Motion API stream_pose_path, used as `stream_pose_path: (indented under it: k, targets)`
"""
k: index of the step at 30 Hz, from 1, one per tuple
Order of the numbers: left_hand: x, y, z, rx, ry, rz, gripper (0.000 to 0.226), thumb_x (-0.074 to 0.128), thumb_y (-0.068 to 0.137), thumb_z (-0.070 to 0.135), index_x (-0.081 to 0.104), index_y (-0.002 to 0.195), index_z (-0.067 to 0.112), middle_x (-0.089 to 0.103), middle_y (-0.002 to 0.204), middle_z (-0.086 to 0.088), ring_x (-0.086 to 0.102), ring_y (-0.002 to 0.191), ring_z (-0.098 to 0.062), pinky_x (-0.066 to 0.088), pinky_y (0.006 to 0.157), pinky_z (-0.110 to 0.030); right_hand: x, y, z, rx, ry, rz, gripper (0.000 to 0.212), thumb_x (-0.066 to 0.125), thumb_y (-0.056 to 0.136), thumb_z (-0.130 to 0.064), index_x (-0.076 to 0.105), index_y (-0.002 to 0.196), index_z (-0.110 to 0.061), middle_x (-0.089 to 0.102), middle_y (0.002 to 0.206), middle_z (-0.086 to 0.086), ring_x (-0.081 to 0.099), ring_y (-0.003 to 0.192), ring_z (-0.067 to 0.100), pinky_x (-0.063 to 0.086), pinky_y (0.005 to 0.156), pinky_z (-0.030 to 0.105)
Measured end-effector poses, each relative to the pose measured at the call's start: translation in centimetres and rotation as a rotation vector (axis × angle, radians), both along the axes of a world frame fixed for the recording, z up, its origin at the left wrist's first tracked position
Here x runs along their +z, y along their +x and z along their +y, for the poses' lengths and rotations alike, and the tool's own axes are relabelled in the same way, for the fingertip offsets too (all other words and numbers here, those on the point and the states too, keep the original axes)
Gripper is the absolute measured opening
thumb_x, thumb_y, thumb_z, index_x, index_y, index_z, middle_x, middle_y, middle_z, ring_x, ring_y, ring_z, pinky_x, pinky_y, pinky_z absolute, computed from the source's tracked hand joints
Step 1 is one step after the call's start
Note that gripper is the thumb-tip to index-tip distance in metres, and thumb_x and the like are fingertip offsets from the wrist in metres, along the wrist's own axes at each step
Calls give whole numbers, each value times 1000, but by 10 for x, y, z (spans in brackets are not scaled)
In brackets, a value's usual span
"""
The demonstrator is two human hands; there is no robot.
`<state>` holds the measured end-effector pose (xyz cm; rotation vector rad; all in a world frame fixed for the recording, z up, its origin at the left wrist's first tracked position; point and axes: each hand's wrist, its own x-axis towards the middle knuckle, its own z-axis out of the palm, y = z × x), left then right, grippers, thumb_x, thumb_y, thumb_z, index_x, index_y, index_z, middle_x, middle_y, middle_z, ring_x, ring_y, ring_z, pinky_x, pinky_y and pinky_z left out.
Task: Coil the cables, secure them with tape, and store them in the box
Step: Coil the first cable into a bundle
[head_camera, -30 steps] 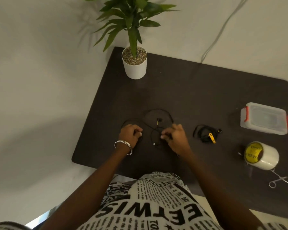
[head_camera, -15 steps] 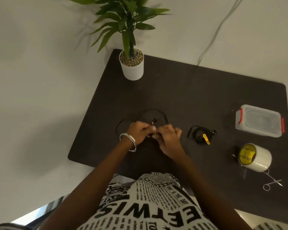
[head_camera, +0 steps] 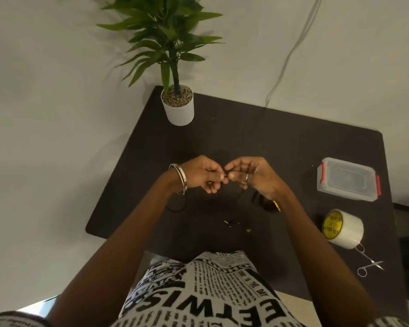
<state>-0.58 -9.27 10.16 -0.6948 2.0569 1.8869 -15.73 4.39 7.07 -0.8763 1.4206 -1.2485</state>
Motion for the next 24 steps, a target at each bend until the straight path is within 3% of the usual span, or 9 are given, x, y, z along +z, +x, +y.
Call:
stream_pose_path:
  k: [4,8,10,13,16,18,20,22,24]
  targets:
    - [7,4,4,224,298,121,17,47,94,4,62,86,2,62,66,-8,67,70,-22,55,64,-27,-5,-19,6,-93,-51,43,9,69,80,-14,77,83,-15,64,64,3,44,49,10,40,49,20]
    - [16,11,-6,441,596,329,15,53,86,8,64,77,5,64,67,-7,70,74,-23,57,63,-27,-17,-34,14,-212,-25,44,11,67,83,-17,76,76,-16,65,75,13,43,48,9,40,50,21]
    - [21,11,-12,489,695,464,6,66,77,14,69,74,9,67,70,-6,70,79,-22,58,65,-27,-25,-36,16,-238,17,84,14,66,86,-16,75,76,-16,67,77,9,46,50,9,42,52,21]
    - [34,8,-20,630,841,688,19,81,61,15,70,73,7,68,73,-6,70,82,-21,58,69,-28,-41,-31,17,-298,56,124,18,61,91,-10,73,78,-13,68,72,-4,53,60,10,46,59,20]
    - [55,4,-27,748,944,879,3,69,71,8,69,73,5,69,73,-7,70,83,-23,58,71,-29,-53,-22,14,-308,90,169,19,57,92,-4,71,81,-11,69,78,-2,59,68,3,49,68,19]
    - [68,-1,-31,788,962,917,16,54,81,8,69,74,5,70,73,-7,70,81,-23,58,72,-29,-58,-17,10,-290,139,241,14,57,92,-3,70,88,-5,69,85,1,63,77,2,51,78,23]
    - [77,-5,-34,800,854,868,22,48,87,8,68,76,6,70,75,-8,70,82,-23,58,73,-29,-65,-18,4,-250,243,441,12,60,91,-3,71,96,-4,71,94,4,64,89,9,51,88,29]
    - [82,-8,-34,796,672,755,26,46,91,9,68,76,7,70,75,-8,70,81,-23,58,73,-29,-63,-20,-5,-257,327,613,26,59,87,4,67,110,-6,67,111,8,63,100,17,49,97,36]
    - [83,-10,-32,771,543,648,24,45,93,9,65,81,6,70,74,-7,71,80,-22,59,73,-29,-42,-20,-16,-282,261,647,44,64,85,-3,57,128,-14,59,127,3,54,117,17,42,105,32]
